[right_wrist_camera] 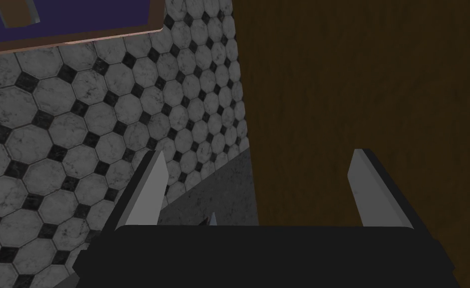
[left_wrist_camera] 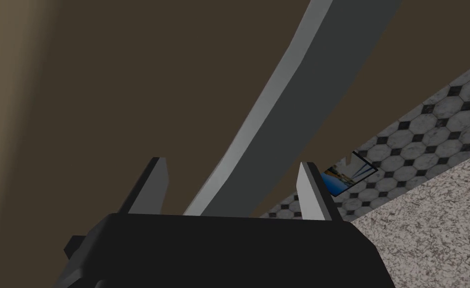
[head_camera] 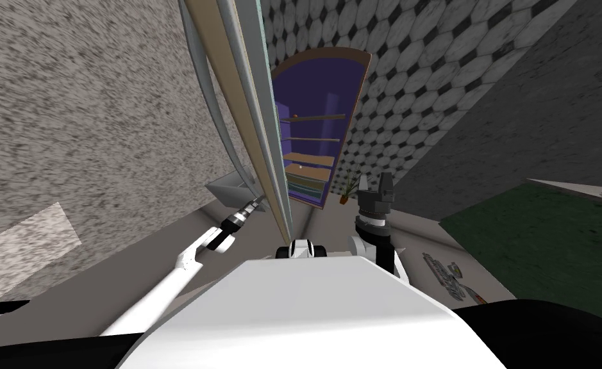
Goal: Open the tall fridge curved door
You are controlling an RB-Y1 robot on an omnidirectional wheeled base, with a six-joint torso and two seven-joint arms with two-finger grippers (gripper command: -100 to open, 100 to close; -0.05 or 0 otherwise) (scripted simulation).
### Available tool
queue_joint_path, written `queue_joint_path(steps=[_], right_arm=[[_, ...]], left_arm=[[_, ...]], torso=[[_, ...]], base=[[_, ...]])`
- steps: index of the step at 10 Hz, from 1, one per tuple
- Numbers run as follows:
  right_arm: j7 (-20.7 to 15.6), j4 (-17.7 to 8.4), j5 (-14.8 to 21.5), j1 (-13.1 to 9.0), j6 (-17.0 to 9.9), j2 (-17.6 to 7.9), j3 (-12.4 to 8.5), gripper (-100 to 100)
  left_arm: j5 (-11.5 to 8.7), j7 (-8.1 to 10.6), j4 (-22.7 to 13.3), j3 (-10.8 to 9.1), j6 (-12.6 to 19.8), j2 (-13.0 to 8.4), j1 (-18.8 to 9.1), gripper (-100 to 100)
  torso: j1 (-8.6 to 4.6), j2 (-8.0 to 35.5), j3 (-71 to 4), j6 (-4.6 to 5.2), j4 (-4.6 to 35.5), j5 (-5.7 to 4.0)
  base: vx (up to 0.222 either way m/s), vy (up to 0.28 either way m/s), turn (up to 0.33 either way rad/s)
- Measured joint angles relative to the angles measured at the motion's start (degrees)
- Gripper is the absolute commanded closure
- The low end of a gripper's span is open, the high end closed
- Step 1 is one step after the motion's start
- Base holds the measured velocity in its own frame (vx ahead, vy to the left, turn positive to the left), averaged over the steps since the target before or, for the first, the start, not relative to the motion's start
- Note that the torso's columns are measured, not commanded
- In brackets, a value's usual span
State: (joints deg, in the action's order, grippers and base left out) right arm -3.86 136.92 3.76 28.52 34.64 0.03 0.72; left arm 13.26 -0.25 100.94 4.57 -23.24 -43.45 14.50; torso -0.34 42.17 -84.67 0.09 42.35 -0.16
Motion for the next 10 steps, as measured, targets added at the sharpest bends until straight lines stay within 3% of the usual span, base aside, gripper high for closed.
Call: queue_joint_path(steps=[2,8,10], right_arm=[[0.0,0.0,0.0,0.0,0.0,0.0,0.0,0],[0.0,0.0,0.0,0.0,0.0,0.0,0.0,0],[0.0,0.0,0.0,0.0,0.0,0.0,0.0,0]], left_arm=[[0.3,-0.03,0.7,1.05,-1.3,-0.3,0.7,100],[0.6,0.52,4.4,2.04,-4.0,-2.8,2.8,100],[0.7,0.48,4.9,2.34,-4.4,-2.9,2.7,100]], torso=[[0.56,0.0,0.0,0.03,0.0,0.15],[-0.09,0.6,0.4,0.00,0.0,0.12],[-0.52,0.9,0.6,-0.10,0.0,0.07]], base=[[0.003,0.275,-0.034],[-0.012,0.248,-0.002],[-0.006,0.080,-0.003]])
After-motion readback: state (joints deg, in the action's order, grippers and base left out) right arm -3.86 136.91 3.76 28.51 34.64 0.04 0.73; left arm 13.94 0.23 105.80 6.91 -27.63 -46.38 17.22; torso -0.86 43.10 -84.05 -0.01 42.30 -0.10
